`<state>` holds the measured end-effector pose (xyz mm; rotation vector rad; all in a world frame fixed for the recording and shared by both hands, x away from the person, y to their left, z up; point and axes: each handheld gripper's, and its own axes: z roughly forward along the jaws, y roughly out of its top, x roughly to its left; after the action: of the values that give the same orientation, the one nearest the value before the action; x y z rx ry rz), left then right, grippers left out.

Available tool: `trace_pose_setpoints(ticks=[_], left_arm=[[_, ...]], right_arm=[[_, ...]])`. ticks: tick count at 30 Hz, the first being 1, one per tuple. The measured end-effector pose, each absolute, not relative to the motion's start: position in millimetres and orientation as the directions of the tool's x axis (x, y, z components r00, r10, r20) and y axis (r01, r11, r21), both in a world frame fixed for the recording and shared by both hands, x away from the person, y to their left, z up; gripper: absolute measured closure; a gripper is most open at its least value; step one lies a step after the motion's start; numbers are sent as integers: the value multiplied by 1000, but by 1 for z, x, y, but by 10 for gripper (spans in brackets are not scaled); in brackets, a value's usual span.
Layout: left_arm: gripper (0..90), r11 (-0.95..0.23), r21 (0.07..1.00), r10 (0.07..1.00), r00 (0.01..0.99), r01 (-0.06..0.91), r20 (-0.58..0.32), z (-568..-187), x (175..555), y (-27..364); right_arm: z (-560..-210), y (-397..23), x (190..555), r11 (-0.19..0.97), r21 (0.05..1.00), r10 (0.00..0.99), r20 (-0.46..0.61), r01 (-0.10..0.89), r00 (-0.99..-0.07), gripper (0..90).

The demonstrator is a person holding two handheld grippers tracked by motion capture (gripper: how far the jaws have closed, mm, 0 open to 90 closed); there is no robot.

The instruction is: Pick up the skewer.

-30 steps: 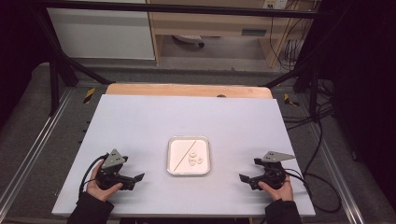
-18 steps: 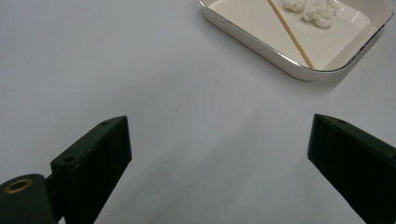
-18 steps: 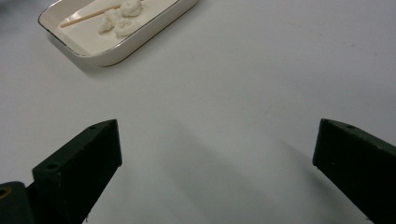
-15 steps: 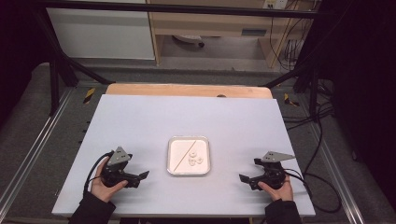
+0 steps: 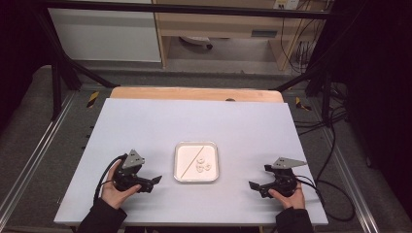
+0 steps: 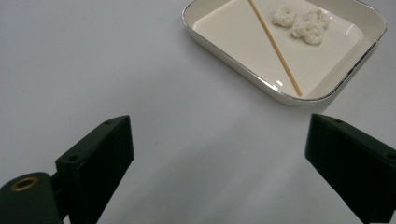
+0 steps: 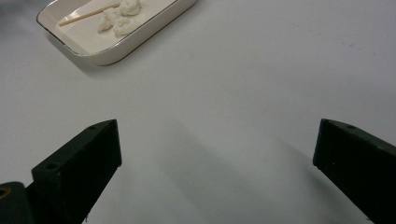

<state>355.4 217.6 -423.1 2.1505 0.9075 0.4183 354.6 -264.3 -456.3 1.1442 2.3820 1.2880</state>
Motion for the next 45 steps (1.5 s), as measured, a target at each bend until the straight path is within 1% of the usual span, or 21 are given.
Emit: trace_pose_setpoints(ticks=[17,24,25,26,28,34,37,38,39,42,45], left_arm=[[107,-517,727,691,721,452,43,-415,366,167],[167,-535,703,694,718,468,49,-416,374,143],[199,-539,699,693,719,471,51,-417,375,140],[199,-539,697,693,720,472,48,-417,375,136],[278,-543,693,692,720,475,48,-418,377,130],[405,-560,664,699,713,496,57,-424,383,110],[463,-559,654,702,710,510,47,-427,384,108],[463,-558,650,706,707,516,45,-427,384,107],[531,-554,650,712,701,521,45,-428,384,106],[605,-543,643,720,693,540,27,-431,385,105],[658,-537,628,731,682,564,13,-436,386,104]], right_arm=[[-457,-264,355,325,780,713,169,535,-680,16],[-457,-264,355,327,780,713,167,534,-681,16],[-457,-264,355,328,780,713,166,533,-681,16],[-457,-264,355,328,780,713,166,533,-681,16],[-457,-264,355,329,779,712,167,534,-682,16],[-457,-264,355,330,779,712,166,534,-683,16],[-457,-264,355,330,778,712,167,535,-682,16],[-457,-264,355,330,778,712,167,535,-682,16],[-457,-264,355,331,778,712,166,534,-682,16],[-457,-264,355,330,778,712,166,534,-682,16],[-457,-264,355,331,777,712,166,535,-682,16]])
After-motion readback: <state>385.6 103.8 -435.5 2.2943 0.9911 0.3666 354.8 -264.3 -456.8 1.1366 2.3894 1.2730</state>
